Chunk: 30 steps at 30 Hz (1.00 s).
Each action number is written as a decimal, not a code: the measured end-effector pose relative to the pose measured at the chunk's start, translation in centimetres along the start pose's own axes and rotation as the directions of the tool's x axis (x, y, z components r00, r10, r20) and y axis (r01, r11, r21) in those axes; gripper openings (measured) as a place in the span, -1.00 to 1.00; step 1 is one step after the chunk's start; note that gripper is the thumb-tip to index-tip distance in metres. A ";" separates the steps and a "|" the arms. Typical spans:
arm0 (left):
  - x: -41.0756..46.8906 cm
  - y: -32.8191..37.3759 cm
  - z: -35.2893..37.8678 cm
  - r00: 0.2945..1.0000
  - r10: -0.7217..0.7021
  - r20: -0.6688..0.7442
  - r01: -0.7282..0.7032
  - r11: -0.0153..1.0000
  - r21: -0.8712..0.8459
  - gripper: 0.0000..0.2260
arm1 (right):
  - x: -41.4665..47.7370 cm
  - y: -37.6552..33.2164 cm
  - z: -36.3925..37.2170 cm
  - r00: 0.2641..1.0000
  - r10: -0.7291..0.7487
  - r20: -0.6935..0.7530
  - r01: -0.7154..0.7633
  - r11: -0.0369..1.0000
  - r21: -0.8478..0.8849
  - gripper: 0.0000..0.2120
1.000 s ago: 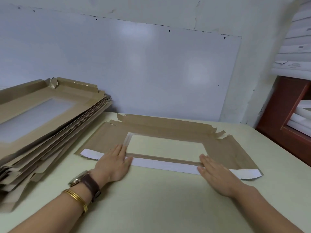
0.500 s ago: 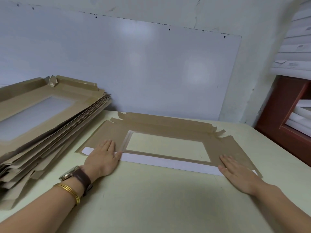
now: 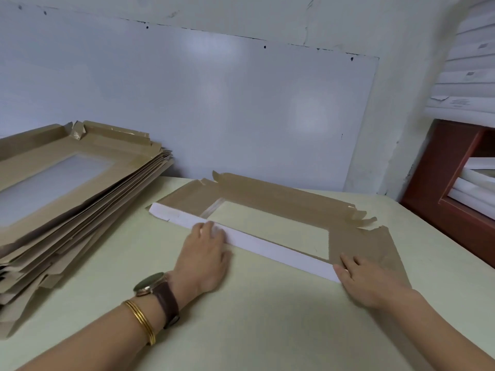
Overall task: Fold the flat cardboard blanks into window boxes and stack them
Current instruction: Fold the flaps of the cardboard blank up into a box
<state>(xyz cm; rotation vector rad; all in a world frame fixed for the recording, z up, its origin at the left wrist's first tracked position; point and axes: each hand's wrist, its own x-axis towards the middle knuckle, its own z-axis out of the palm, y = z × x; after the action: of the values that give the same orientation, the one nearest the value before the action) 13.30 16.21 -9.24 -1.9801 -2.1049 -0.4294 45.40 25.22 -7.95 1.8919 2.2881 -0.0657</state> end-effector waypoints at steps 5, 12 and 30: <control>-0.4 5.1 0.3 0.992 0.059 0.112 -0.039 0.984 -0.172 -0.66 | -2.6 -3.9 -1.6 1.000 0.005 -0.013 -0.006 0.997 -0.081 -0.34; 0.1 7.4 -0.2 0.964 0.010 0.264 0.046 0.977 -0.206 -0.64 | -5.3 -8.7 -3.4 0.975 -0.208 0.077 0.219 0.955 -0.198 -0.49; 2.0 2.6 0.2 0.883 -0.138 0.450 0.194 0.978 -0.080 -0.61 | -4.5 -9.2 -5.3 0.953 -0.285 -0.103 0.289 0.957 0.024 -0.71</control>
<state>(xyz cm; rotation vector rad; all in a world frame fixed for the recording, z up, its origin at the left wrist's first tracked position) 15.73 18.31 -8.53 -2.1337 -2.5941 -0.1422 36.67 19.83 -2.67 1.5969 2.6316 -0.0554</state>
